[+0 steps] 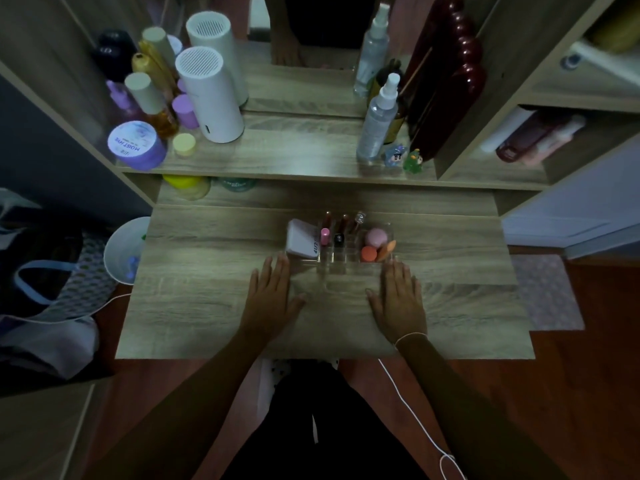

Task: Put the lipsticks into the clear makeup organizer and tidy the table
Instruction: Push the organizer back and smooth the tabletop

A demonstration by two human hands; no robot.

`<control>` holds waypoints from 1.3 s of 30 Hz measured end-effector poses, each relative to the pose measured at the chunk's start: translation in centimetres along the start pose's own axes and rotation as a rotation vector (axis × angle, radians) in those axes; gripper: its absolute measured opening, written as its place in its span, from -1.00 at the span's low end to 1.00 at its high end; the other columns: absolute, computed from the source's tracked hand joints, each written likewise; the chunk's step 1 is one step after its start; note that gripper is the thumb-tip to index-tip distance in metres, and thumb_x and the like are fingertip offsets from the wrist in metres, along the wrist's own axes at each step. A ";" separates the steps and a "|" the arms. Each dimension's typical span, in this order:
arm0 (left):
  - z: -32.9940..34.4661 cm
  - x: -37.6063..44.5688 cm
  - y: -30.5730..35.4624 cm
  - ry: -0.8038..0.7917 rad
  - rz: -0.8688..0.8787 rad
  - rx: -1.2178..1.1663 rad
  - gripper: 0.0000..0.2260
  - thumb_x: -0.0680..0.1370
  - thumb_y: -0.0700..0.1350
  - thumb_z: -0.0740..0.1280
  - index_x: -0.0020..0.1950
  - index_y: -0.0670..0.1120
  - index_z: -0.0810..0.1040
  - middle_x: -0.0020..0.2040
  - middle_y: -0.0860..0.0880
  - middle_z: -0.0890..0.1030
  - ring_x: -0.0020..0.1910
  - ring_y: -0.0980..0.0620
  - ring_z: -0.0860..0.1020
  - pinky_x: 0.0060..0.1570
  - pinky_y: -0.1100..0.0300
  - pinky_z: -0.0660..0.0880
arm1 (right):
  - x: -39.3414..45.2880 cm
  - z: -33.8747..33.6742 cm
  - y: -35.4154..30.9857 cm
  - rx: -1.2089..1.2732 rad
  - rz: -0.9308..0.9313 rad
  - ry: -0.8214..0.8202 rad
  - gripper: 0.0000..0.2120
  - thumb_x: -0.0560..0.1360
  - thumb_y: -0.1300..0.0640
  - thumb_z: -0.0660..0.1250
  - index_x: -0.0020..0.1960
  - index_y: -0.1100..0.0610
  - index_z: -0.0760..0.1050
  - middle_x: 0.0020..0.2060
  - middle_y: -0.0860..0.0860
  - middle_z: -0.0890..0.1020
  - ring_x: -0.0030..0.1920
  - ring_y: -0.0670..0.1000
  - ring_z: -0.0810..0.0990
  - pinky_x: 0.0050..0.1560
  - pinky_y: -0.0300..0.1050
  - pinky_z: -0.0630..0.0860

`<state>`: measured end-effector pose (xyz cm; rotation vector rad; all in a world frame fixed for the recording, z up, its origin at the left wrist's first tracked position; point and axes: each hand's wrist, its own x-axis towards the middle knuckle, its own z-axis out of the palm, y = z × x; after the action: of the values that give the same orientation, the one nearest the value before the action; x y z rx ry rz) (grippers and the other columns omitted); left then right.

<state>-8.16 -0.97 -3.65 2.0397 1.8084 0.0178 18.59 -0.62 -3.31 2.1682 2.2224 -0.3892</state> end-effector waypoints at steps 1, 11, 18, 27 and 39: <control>0.0 0.1 0.0 -0.001 0.001 -0.004 -0.17 0.44 0.40 -0.29 0.53 -0.16 -0.10 0.57 -0.16 0.00 0.54 -0.15 -0.10 0.48 -0.17 -0.02 | 0.0 -0.1 0.1 -0.006 -0.003 -0.001 -0.33 0.58 -0.18 0.04 0.52 0.19 -0.03 0.53 0.17 0.11 0.53 0.17 0.04 0.49 0.21 0.08; 0.7 2.1 3.3 -0.023 0.087 -0.017 -0.31 0.58 0.20 0.10 0.53 -0.12 -0.14 0.57 -0.13 -0.05 0.53 -0.10 -0.15 0.48 -0.16 -0.05 | 0.4 -1.4 3.6 0.017 0.056 0.025 -0.34 0.58 -0.16 0.08 0.51 0.22 0.03 0.51 0.18 0.17 0.52 0.17 0.09 0.48 0.21 0.10; 1.2 4.1 6.3 -0.060 0.150 -0.035 -0.29 0.56 0.23 0.08 0.52 -0.07 -0.20 0.57 -0.10 -0.10 0.52 -0.05 -0.21 0.49 -0.14 -0.09 | 0.8 -1.7 7.4 0.041 0.102 0.039 -0.35 0.59 -0.17 0.03 0.52 0.19 -0.02 0.51 0.18 0.16 0.52 0.15 0.07 0.50 0.20 0.07; 1.9 6.3 9.6 -0.103 0.226 0.008 -0.31 0.57 0.22 0.07 0.53 -0.09 -0.15 0.57 -0.10 -0.05 0.54 -0.10 -0.11 0.47 -0.12 -0.04 | 1.8 -2.1 12.1 0.094 0.147 0.063 -0.36 0.59 -0.16 0.04 0.53 0.14 -0.05 0.53 0.14 0.11 0.53 0.12 0.03 0.50 0.19 0.04; 2.3 8.1 13.1 -0.140 0.270 0.019 -0.31 0.58 0.19 0.07 0.52 -0.13 -0.17 0.57 -0.14 -0.06 0.54 -0.08 -0.11 0.49 -0.09 -0.12 | 3.1 -2.3 15.1 0.153 0.209 0.120 -0.33 0.57 -0.20 0.04 0.52 0.10 -0.09 0.53 0.13 0.09 0.53 0.12 0.01 0.50 0.15 0.01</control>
<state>6.10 5.14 -3.75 2.2243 1.4456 -0.0630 33.77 2.97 -4.21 2.5360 2.0541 -0.4462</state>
